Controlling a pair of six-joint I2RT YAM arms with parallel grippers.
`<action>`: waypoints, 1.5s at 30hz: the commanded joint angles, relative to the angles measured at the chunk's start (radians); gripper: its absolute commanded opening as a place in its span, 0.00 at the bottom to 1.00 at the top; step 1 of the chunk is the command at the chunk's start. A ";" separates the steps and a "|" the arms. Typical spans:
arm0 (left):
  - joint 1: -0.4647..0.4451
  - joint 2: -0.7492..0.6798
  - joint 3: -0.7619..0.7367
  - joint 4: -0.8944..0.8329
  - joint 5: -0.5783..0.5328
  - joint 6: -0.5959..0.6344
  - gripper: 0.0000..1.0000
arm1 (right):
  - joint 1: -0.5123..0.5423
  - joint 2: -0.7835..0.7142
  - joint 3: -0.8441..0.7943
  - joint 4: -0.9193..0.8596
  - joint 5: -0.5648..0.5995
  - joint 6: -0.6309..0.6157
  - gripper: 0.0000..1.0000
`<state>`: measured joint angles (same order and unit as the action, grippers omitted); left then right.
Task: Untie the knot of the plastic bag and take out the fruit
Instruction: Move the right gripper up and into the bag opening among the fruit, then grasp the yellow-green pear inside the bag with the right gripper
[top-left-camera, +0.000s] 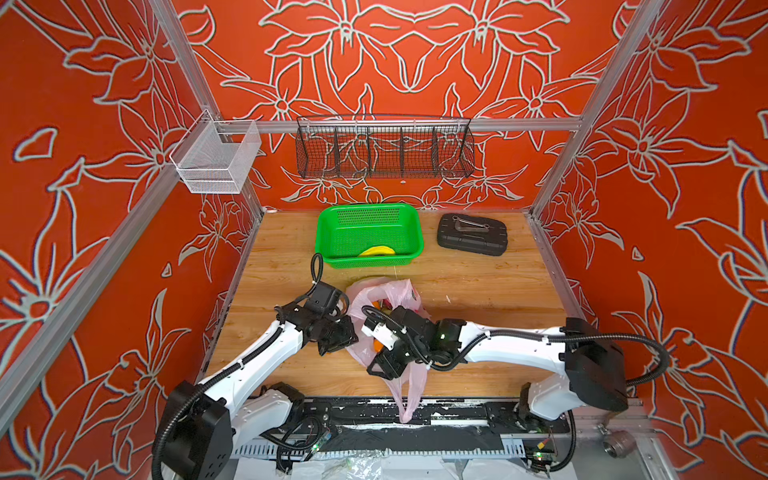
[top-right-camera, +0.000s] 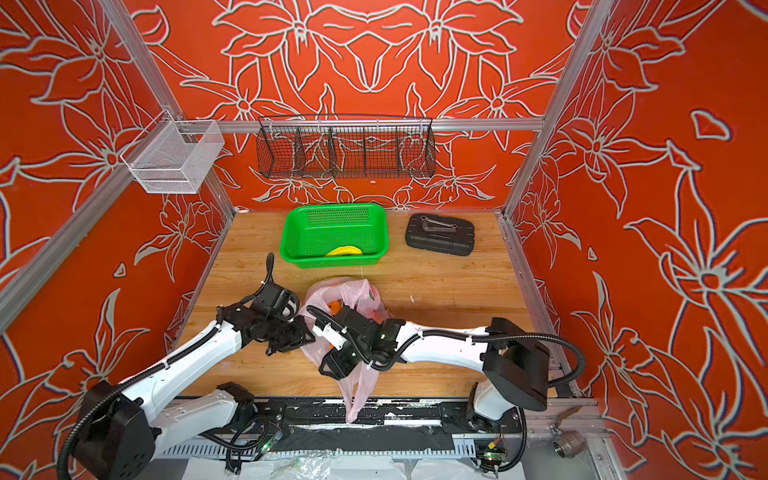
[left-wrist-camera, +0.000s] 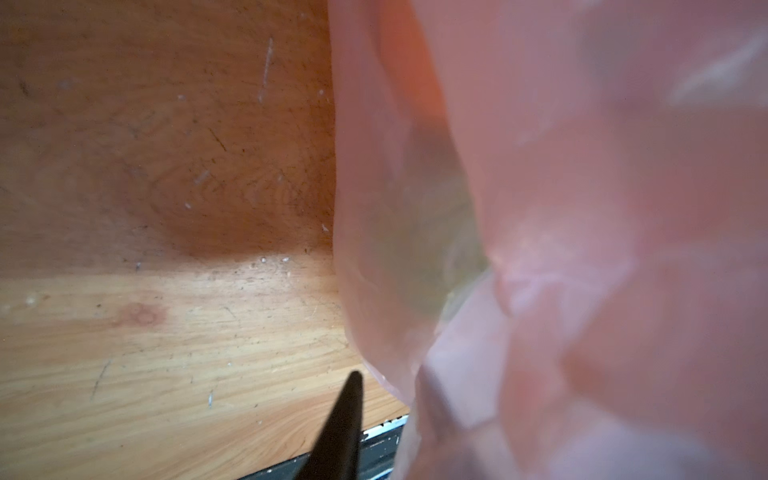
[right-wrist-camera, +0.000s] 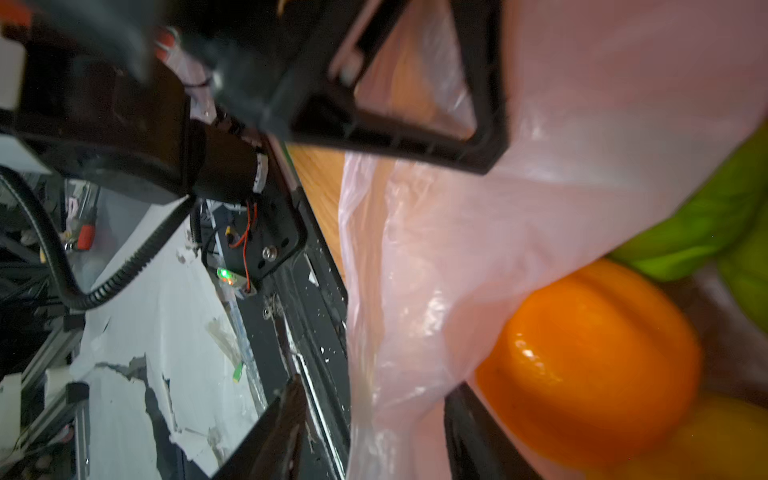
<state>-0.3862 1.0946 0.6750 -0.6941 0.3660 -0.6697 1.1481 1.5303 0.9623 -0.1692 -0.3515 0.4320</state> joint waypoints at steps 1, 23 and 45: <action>-0.003 -0.005 -0.005 -0.012 -0.024 0.005 0.19 | -0.017 -0.037 0.040 -0.013 0.131 0.032 0.57; -0.003 -0.068 -0.028 -0.068 -0.069 -0.015 0.01 | -0.019 0.145 0.180 -0.250 0.337 0.107 0.70; -0.004 -0.047 -0.047 -0.056 -0.074 -0.035 0.00 | -0.048 0.166 0.145 -0.205 0.369 0.155 0.51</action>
<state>-0.3866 1.0321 0.6258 -0.7498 0.2871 -0.7036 1.1210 1.7573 1.1225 -0.3695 -0.0540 0.5529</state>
